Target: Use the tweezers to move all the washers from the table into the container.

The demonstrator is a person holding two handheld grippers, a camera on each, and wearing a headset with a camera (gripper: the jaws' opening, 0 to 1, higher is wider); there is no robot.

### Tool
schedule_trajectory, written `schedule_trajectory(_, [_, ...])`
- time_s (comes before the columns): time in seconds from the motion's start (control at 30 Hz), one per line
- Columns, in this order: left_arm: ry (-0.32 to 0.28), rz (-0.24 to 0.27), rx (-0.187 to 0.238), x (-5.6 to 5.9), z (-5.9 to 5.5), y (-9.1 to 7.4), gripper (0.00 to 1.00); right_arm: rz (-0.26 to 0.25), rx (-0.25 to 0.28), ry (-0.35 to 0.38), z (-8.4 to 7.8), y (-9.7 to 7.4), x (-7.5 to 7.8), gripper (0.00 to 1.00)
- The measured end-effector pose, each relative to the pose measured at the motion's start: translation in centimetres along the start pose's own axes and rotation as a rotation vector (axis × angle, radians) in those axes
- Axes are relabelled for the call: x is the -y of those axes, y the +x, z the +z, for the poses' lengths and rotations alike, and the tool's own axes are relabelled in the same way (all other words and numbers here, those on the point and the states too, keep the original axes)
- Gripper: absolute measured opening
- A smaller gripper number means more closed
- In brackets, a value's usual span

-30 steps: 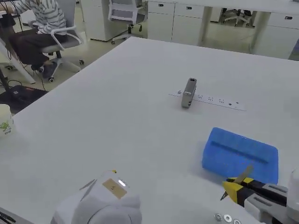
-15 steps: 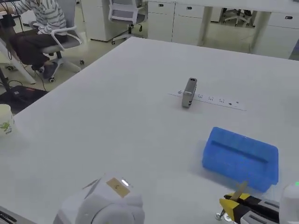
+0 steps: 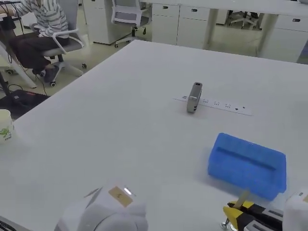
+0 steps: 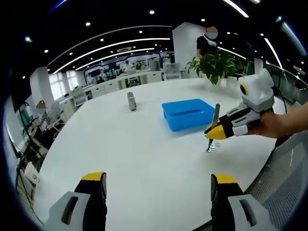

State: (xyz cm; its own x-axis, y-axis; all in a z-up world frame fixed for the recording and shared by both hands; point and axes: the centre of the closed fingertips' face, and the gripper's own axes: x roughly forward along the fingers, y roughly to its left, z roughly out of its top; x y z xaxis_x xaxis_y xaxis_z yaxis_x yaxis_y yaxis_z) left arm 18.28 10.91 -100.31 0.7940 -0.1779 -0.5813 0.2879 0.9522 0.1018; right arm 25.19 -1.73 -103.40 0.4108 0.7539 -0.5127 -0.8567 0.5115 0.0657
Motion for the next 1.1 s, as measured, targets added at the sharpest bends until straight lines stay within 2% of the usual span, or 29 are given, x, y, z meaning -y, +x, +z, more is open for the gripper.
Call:
schedule_trajectory(0.37, [0.006, -0.007, -0.008, 0.2, -0.1, 0.1, 0.91, -0.003, -0.037, 0.002, 0.2, 0.1, 0.1, 0.02])
schedule_trajectory(0.47, [0.007, -0.008, -0.011, 0.2, -0.2, 0.1, 0.91, 0.015, -0.048, 0.047, 0.3, 0.1, 0.0, 0.02])
schedule_trajectory(0.7, [0.004, 0.003, -0.004, 0.0, 0.0, 0.0, 0.91, 0.003, -0.011, 0.04, 1.9, -0.8, 0.8, 0.02])
schedule_trajectory(1.0, [0.011, 0.004, -0.005, 0.0, -0.1, -0.1, 0.91, -0.027, 0.035, 0.026, 4.3, -1.4, 3.0, 0.02])
schedule_trajectory(1.1, [0.011, 0.003, -0.008, 0.0, -0.1, 0.0, 0.91, -0.028, 0.054, 0.045, 5.0, -1.5, 3.5, 0.02])
